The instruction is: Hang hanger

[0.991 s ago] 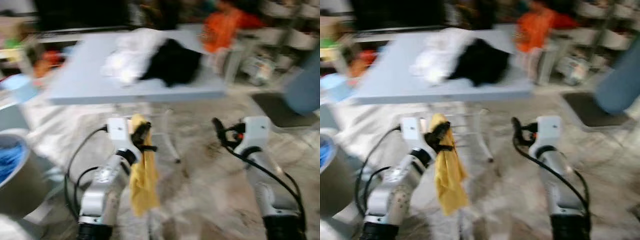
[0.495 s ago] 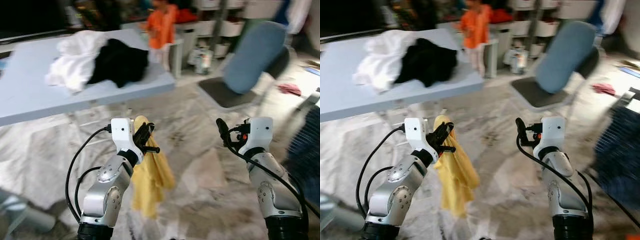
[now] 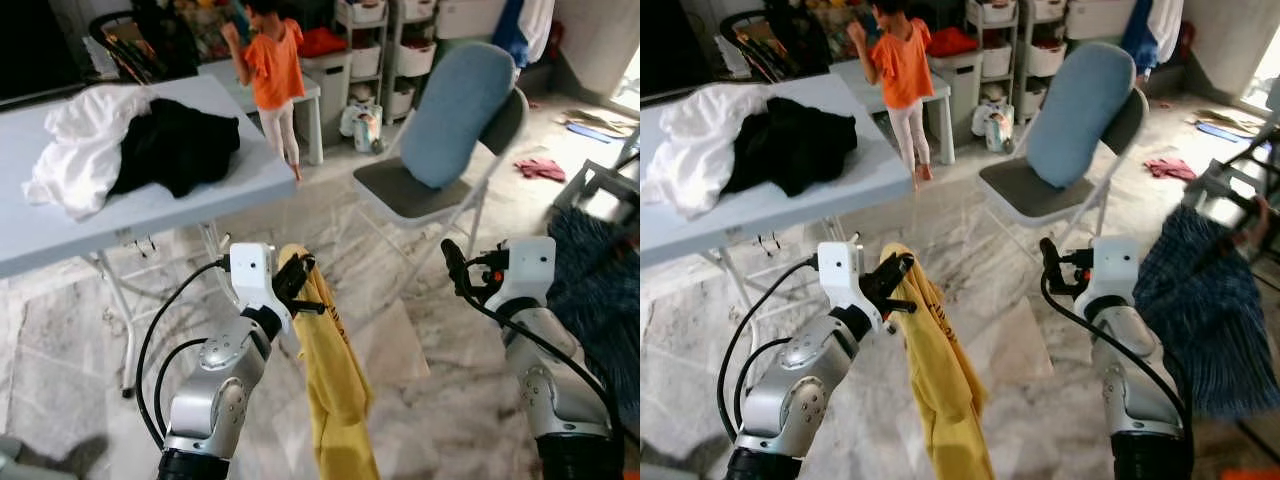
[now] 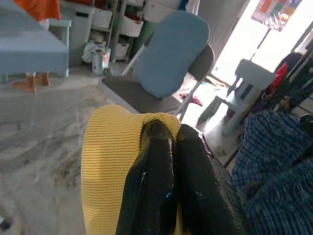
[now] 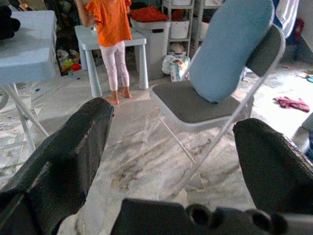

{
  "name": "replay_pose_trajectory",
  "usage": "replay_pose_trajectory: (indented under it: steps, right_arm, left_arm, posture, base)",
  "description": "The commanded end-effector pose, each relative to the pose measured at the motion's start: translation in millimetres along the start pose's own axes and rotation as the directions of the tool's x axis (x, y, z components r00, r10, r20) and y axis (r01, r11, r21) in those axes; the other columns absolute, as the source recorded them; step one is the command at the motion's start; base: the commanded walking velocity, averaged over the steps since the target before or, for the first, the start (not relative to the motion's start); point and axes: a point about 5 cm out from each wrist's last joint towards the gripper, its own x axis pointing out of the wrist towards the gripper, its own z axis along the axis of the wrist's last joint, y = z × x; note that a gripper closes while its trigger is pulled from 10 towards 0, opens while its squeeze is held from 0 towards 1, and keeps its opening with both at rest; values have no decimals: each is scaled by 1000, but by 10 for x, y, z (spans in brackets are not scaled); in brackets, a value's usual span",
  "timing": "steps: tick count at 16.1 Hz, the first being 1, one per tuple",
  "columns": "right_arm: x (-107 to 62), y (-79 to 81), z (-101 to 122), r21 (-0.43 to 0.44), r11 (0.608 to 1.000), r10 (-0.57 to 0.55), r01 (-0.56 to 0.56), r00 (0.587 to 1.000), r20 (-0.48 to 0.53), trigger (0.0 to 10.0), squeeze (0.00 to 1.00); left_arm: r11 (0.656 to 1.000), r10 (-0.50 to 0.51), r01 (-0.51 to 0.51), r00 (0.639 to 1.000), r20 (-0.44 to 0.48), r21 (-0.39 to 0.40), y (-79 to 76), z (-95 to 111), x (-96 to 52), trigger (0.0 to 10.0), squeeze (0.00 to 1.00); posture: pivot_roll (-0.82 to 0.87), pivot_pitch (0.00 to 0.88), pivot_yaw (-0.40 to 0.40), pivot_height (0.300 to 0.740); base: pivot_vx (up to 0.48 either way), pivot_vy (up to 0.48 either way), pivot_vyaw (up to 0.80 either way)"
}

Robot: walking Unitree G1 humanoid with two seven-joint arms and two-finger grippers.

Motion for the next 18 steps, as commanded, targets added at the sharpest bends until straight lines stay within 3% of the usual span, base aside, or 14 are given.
replay_pose_trajectory:
  steps: [1,11,18]
  right_arm:
    - [29,71,46,-4,1000,23,-23,1000,15,10000,0]
    - [32,115,13,13,999,34,-34,999,3,10000,0]
    - [21,214,-130,21,999,24,-24,1000,-16,10000,0]
  left_arm:
    - [1000,0,0,999,40,-16,-27,68,7,10000,0]
    - [997,36,-35,999,15,-69,8,51,31,10000,0]
    - [996,74,-75,997,-16,-52,133,2,-41,10000,0]
  posture:
    - [-167,0,0,740]
    - [-159,0,7,740]
    - [-119,0,7,740]
  base:
    - [326,0,0]
    - [56,62,-128]
    - [0,421,0]
